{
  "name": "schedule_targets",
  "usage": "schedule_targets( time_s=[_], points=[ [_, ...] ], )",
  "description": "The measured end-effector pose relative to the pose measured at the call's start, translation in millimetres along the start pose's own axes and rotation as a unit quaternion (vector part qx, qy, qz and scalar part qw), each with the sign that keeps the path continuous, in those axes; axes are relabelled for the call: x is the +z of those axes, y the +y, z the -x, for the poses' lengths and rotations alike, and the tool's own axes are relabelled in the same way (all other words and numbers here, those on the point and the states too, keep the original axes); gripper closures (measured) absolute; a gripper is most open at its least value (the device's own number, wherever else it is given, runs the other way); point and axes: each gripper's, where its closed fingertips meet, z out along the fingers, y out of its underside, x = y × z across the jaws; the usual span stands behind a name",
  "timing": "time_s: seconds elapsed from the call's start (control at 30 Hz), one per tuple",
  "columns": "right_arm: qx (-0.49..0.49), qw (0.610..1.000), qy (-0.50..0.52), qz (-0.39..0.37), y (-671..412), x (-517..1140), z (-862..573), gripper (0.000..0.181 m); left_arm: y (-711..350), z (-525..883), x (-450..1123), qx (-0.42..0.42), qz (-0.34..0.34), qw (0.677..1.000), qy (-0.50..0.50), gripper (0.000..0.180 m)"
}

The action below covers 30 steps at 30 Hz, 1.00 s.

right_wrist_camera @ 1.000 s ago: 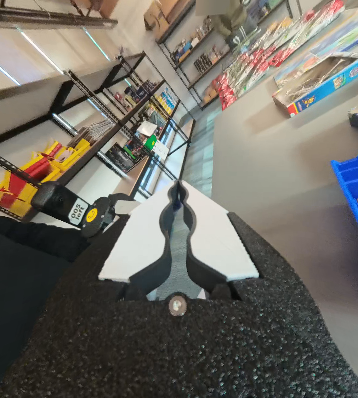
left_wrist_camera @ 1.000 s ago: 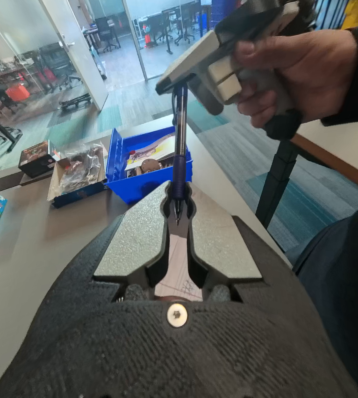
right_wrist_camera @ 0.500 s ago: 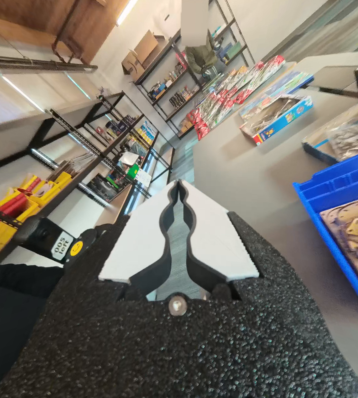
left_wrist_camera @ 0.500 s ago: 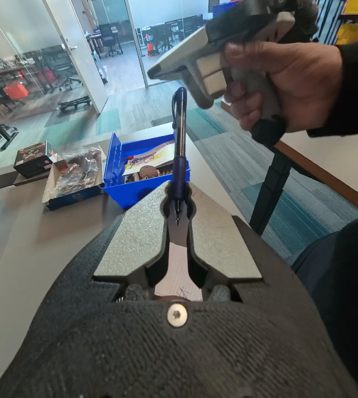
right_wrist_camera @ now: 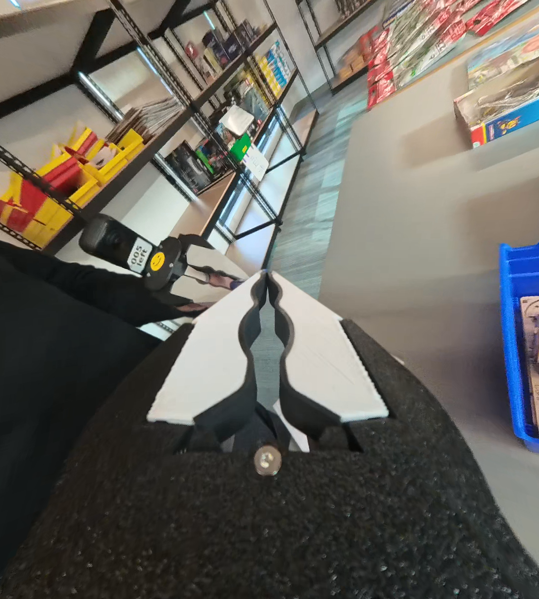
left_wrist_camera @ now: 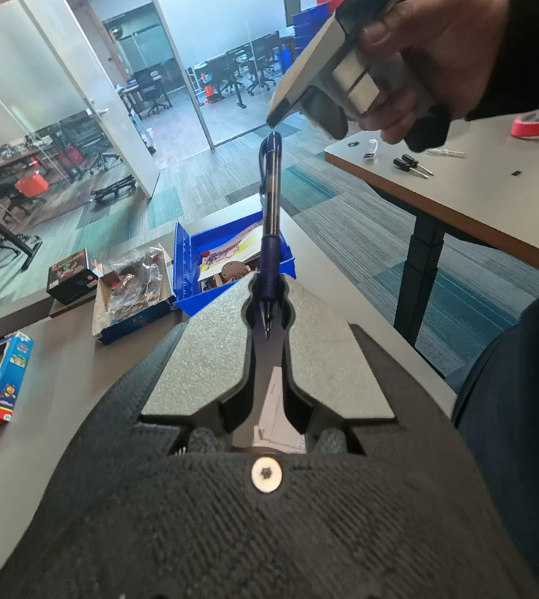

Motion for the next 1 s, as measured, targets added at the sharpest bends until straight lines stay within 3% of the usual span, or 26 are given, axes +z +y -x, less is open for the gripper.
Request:
schedule_targets(
  time_s=[0.77,0.83,0.93,1.0],
  points=[
    [-0.015,0.99,-0.034,0.137,39,7,12,0.181,10,-14,-16,0.026,0.014,0.998,0.049,0.172],
    [-0.001,0.996,0.0,0.095,25,5,-2,0.177,9,-7,-16,0.006,0.006,0.999,0.032,0.171],
    [0.047,0.998,-0.044,0.003,-1,-1,4,0.154,6,7,-14,-0.032,-0.003,0.999,0.002,0.171],
    [0.062,0.997,-0.052,0.008,7,8,6,0.144,-2,8,-11,-0.034,-0.017,0.999,-0.006,0.171]
  ],
)
